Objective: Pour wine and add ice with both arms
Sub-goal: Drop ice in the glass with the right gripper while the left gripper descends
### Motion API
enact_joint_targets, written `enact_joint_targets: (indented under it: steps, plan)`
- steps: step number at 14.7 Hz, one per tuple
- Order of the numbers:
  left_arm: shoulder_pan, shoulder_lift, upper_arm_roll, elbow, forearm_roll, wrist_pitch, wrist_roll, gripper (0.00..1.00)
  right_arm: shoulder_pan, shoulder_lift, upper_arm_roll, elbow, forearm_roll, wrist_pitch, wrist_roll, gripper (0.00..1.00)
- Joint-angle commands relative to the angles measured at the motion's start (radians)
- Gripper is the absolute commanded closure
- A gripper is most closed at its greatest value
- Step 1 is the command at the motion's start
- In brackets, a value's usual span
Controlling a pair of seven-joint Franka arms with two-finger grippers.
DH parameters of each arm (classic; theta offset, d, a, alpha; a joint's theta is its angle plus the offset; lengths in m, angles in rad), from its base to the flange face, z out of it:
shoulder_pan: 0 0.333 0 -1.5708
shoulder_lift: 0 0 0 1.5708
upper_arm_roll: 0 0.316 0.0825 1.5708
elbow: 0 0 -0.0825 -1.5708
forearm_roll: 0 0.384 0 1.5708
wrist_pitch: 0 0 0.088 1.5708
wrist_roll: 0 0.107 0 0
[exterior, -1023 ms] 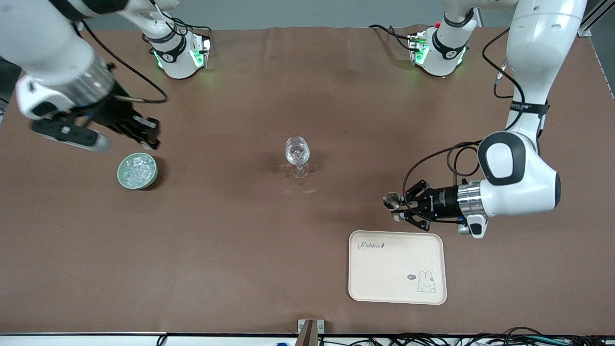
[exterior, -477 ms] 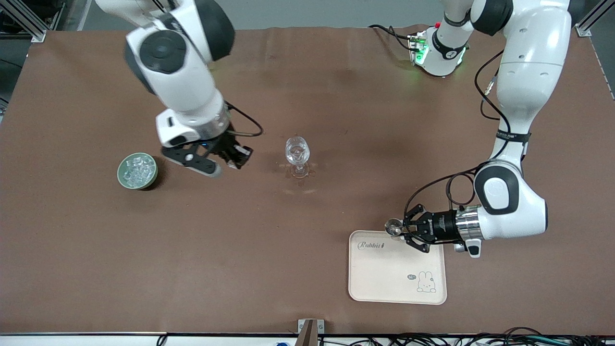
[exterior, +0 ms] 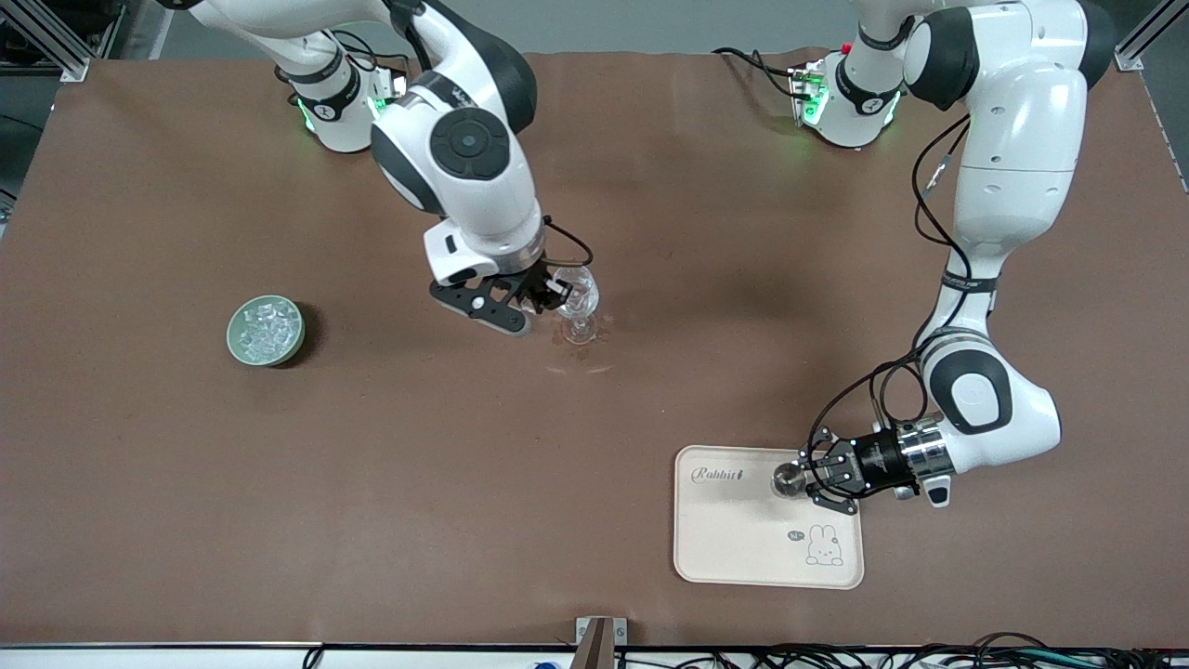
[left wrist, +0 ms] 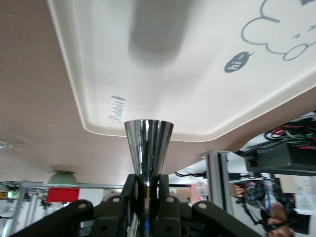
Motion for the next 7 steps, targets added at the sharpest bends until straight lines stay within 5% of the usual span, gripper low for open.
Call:
enact_joint_targets:
  steps: [1,7]
  plan:
    - [-0.015,0.056,0.01,0.059,-0.092,0.02,0.001,0.99,0.01,-0.004,0.015,-0.03,-0.024,0.021,0.056,0.99]
    - [-0.024,0.087,-0.013,0.059,-0.144,0.141,0.004,0.92,0.042,0.008,0.015,-0.068,-0.031,0.048,0.107,0.99]
